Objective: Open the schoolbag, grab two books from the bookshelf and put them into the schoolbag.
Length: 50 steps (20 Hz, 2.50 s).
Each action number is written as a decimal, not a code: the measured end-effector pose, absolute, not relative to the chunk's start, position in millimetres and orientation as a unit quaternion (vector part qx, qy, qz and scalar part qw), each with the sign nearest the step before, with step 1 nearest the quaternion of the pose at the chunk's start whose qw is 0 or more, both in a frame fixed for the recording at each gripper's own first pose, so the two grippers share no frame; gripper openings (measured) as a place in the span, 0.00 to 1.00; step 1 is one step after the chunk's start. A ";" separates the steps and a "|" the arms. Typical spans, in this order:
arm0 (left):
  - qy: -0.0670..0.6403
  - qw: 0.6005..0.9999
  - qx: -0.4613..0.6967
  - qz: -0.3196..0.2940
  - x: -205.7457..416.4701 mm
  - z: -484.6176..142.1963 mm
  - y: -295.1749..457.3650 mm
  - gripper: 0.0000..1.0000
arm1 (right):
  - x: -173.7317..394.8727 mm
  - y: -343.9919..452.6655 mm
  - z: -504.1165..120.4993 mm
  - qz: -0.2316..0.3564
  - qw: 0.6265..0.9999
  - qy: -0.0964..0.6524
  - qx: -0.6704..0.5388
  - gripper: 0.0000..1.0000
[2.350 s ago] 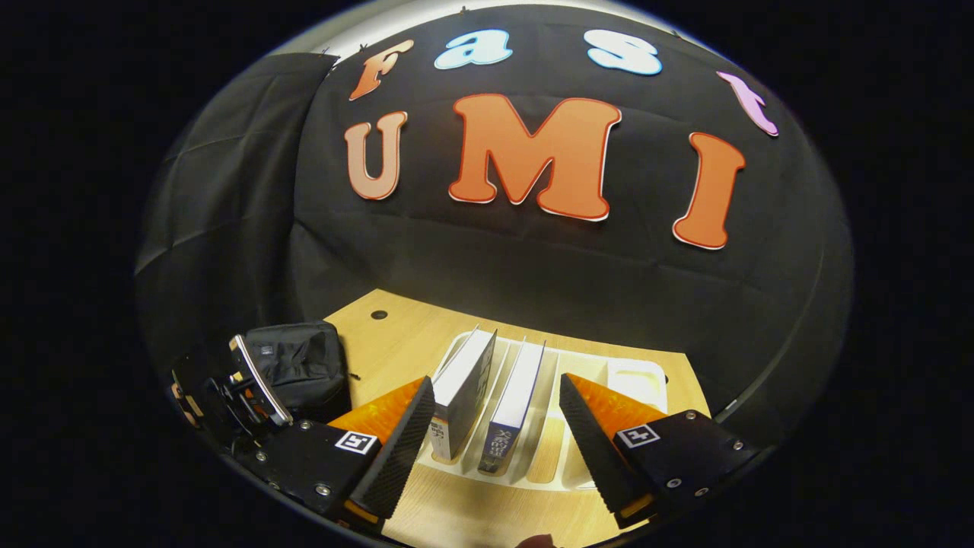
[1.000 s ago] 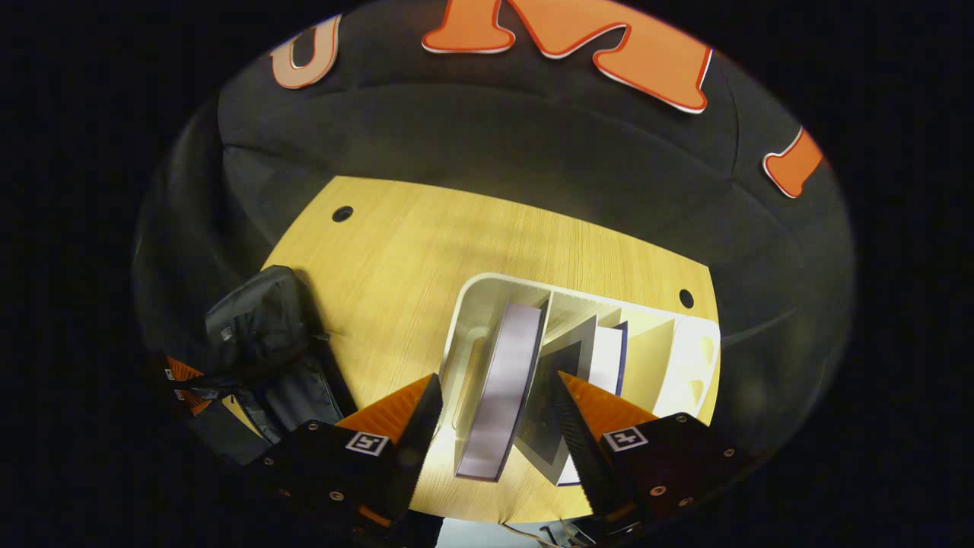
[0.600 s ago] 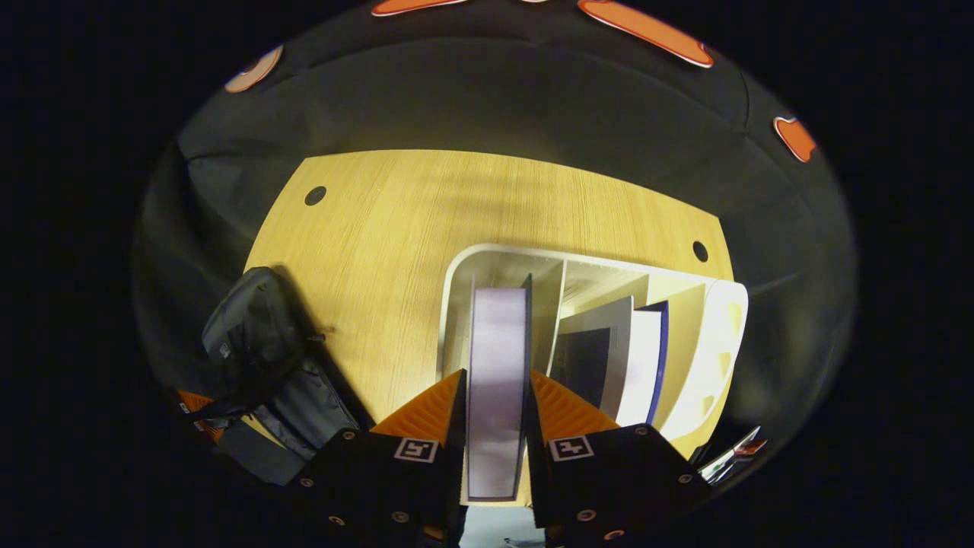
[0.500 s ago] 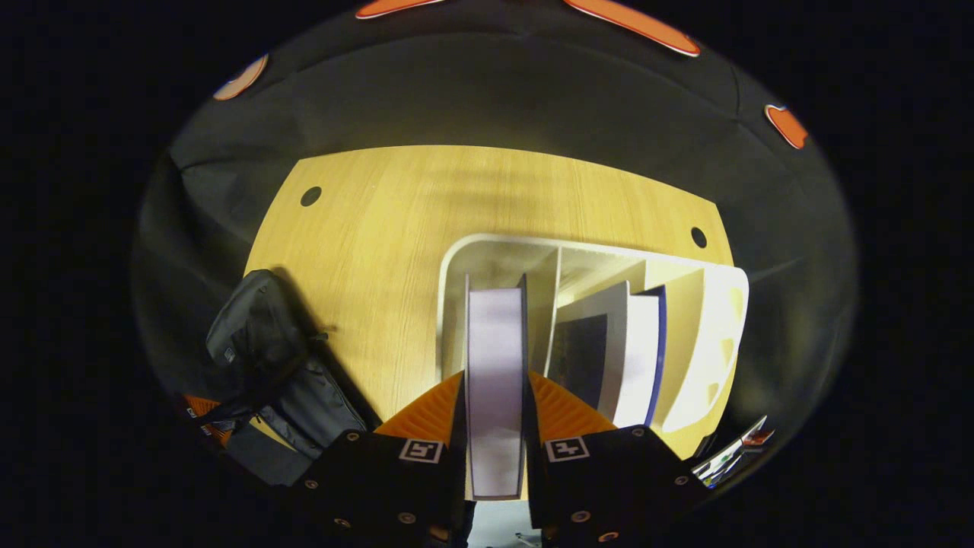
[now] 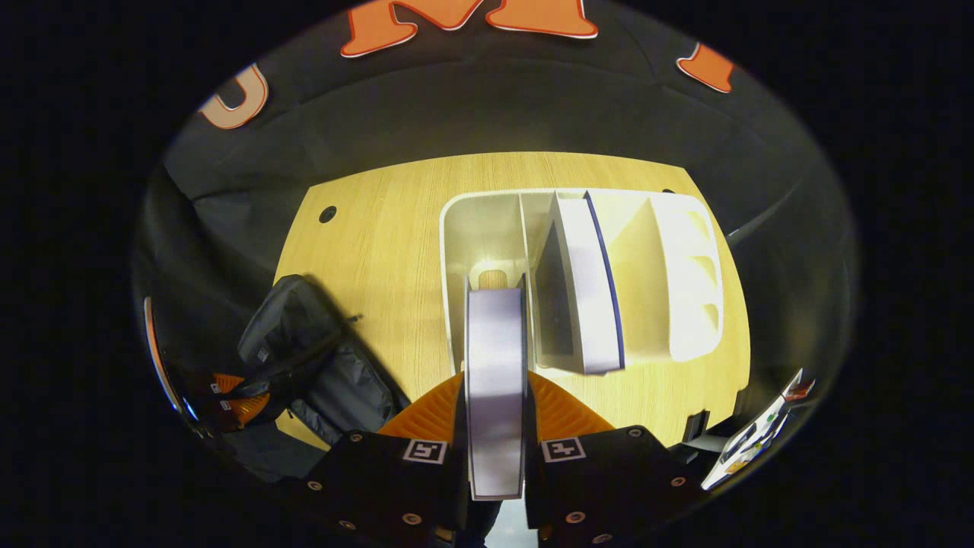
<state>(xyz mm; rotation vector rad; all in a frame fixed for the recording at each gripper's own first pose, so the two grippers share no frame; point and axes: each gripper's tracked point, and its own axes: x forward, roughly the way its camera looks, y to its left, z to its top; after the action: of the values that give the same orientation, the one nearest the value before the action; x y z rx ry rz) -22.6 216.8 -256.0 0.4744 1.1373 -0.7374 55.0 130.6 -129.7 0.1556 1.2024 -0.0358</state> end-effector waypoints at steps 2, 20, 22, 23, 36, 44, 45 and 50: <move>0.520 0.749 0.221 -0.347 -24.7 -258.0 216.0 0.07 | 29.2 129.8 -122.4 -0.019 0.827 0.556 0.084 0.31; 0.514 0.752 0.199 -0.360 -23.9 -246.2 201.8 0.07 | -126.4 156.1 -114.4 0.021 0.821 0.457 0.341 0.29; 0.516 0.757 0.184 -0.357 -20.1 -243.1 200.6 0.07 | -123.7 166.3 -120.0 0.027 0.815 0.437 0.380 0.29; 0.516 0.760 0.174 -0.354 -19.0 -240.8 200.2 0.07 | -120.0 171.3 -122.0 0.029 0.813 0.423 0.399 0.29; 0.511 0.777 0.111 -0.350 -14.4 -227.9 185.4 0.07 | -57.7 277.3 -170.9 0.111 0.756 0.393 0.511 0.28; 0.511 0.775 0.086 -0.361 -24.2 -227.0 175.2 0.07 | -19.4 346.5 -217.6 0.128 0.739 0.382 0.540 0.28; 0.511 0.775 0.083 -0.363 -24.8 -226.8 174.6 0.07 | -12.0 353.9 -221.8 0.126 0.743 0.379 0.537 0.28; 0.508 0.775 0.081 -0.366 -28.2 -229.1 164.7 0.07 | 8.1 382.1 -235.6 0.136 0.737 0.385 0.538 0.22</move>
<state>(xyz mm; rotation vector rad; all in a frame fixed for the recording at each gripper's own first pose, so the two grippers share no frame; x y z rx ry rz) -28.2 164.7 -229.1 0.1753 1.1007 -0.7934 8.1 382.1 -235.6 1.1821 0.8444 0.2979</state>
